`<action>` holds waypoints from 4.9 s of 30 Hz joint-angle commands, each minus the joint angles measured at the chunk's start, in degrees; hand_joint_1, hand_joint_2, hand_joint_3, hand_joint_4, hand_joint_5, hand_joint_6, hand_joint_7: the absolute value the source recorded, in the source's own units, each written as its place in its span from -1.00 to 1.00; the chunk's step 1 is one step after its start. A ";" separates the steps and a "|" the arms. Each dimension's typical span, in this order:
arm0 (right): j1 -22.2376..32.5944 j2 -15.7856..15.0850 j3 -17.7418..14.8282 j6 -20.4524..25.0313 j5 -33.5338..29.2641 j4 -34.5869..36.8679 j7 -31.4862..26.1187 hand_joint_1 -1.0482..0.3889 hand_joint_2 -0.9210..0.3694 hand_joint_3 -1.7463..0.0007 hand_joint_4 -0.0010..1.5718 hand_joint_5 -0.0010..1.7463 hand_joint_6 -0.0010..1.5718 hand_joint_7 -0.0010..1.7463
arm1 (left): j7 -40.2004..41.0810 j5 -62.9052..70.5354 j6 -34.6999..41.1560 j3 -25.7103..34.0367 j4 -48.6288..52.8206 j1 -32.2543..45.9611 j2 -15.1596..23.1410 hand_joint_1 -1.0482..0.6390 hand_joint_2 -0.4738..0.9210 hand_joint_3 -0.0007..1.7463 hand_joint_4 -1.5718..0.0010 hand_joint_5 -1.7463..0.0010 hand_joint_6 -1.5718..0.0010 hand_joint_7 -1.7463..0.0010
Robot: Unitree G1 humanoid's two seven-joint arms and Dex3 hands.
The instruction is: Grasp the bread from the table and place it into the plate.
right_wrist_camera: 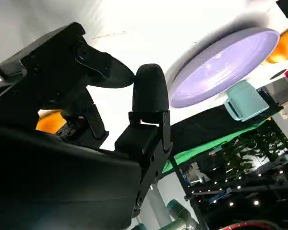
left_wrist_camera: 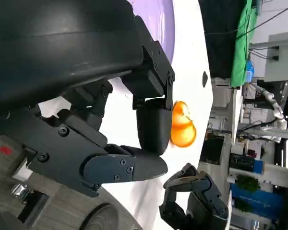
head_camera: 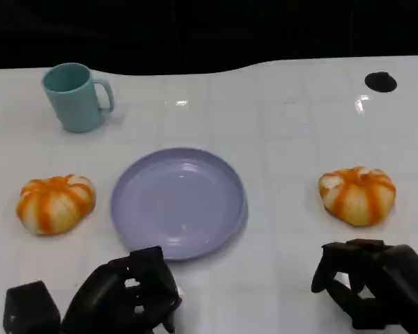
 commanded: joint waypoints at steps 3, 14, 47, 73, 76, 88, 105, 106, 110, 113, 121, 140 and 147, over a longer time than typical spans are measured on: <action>-0.59 -1.00 -1.54 -0.86 1.53 -1.17 -0.10 0.11 -0.51 0.19 0.02 0.44 0.09 -0.19 | -0.18 -0.13 -0.62 0.44 0.74 -0.53 0.95 -0.40 0.69 -0.37 -0.02 -1.00 0.00 -0.58; -1.14 -2.52 -4.50 2.82 1.42 -6.22 1.72 -0.04 -0.99 0.87 -0.43 -0.39 -0.13 -0.94 | -0.53 -0.46 -0.35 0.55 1.12 -0.66 0.99 -0.39 0.69 -0.38 -0.02 -1.00 -0.01 -0.58; -14.44 -5.21 2.09 38.11 -15.36 -13.95 20.70 -0.31 -0.89 1.00 -0.93 -0.72 -0.64 -0.98 | 0.43 0.17 0.16 0.11 -0.15 -0.10 0.48 -0.39 0.68 -0.34 -0.03 -1.00 0.00 -0.58; -26.46 -3.48 11.43 42.63 -13.98 7.62 24.55 -0.27 -0.87 0.99 -0.75 -0.84 -0.53 -0.99 | 0.58 0.53 -0.31 0.05 -0.83 0.59 0.33 -0.38 0.65 -0.30 -0.03 -1.00 0.00 -0.58; -26.79 -3.46 11.89 43.06 -13.65 8.54 24.95 -0.25 -0.89 0.99 -0.72 -0.86 -0.51 -0.99 | 0.85 0.66 0.04 -0.03 -1.37 0.83 0.35 -0.37 0.65 -0.30 -0.03 -1.00 0.00 -0.58; -28.31 -1.91 10.97 32.97 -7.37 19.74 11.96 0.20 -0.98 0.99 0.25 0.43 0.61 -0.90 | 0.79 0.44 0.06 0.34 -0.63 0.41 0.27 -0.36 0.65 -0.28 -0.02 -1.00 0.01 -0.58; -28.55 -0.84 9.84 23.27 -5.36 21.48 -5.45 0.35 -0.77 0.56 0.13 1.00 -0.03 0.85 | 1.12 0.70 1.18 0.19 -2.04 1.31 0.51 -0.41 0.63 -0.28 -0.02 -1.00 0.01 -0.61; -28.56 -0.94 9.93 22.85 -5.65 20.97 -6.44 0.35 -0.61 0.33 0.14 1.00 -0.01 0.82 | 1.30 0.96 0.92 0.13 -2.09 1.37 0.49 -0.41 0.63 -0.28 -0.02 -1.00 0.01 -0.61; -27.80 -0.78 9.42 19.17 -4.71 17.11 -8.87 0.38 -0.20 -0.24 0.20 1.00 0.03 0.81 | 1.08 0.95 -0.20 0.12 -2.16 1.62 0.46 -0.40 0.64 -0.26 -0.03 -1.00 0.02 -0.61; -26.83 0.01 9.18 17.41 -3.99 13.17 -8.92 0.34 -0.13 -0.35 0.21 1.00 0.00 0.86 | 0.85 0.70 -0.35 0.19 -2.58 1.91 0.54 -0.39 0.63 -0.26 -0.03 -1.00 0.02 -0.61; -28.18 5.61 9.55 14.38 -2.41 10.56 -7.25 0.36 0.06 -0.60 0.29 1.00 0.01 0.93 | 0.72 0.62 -0.35 0.28 -2.07 1.68 0.66 -0.39 0.64 -0.27 -0.02 -1.00 0.02 -0.61; -38.74 21.19 14.00 15.62 -3.13 25.48 -6.08 0.28 -0.01 -0.60 0.29 1.00 -0.03 1.00 | 0.44 0.44 0.16 -0.12 -2.60 2.20 0.97 -0.40 0.63 -0.28 -0.02 -1.00 0.01 -0.60; -39.60 22.96 14.79 14.58 -2.60 28.69 -5.76 0.27 -0.13 -0.50 0.18 1.00 -0.07 0.89 | 0.60 0.33 0.53 -0.52 -3.31 2.68 0.82 -0.37 0.62 -0.27 0.00 -1.00 0.01 -0.59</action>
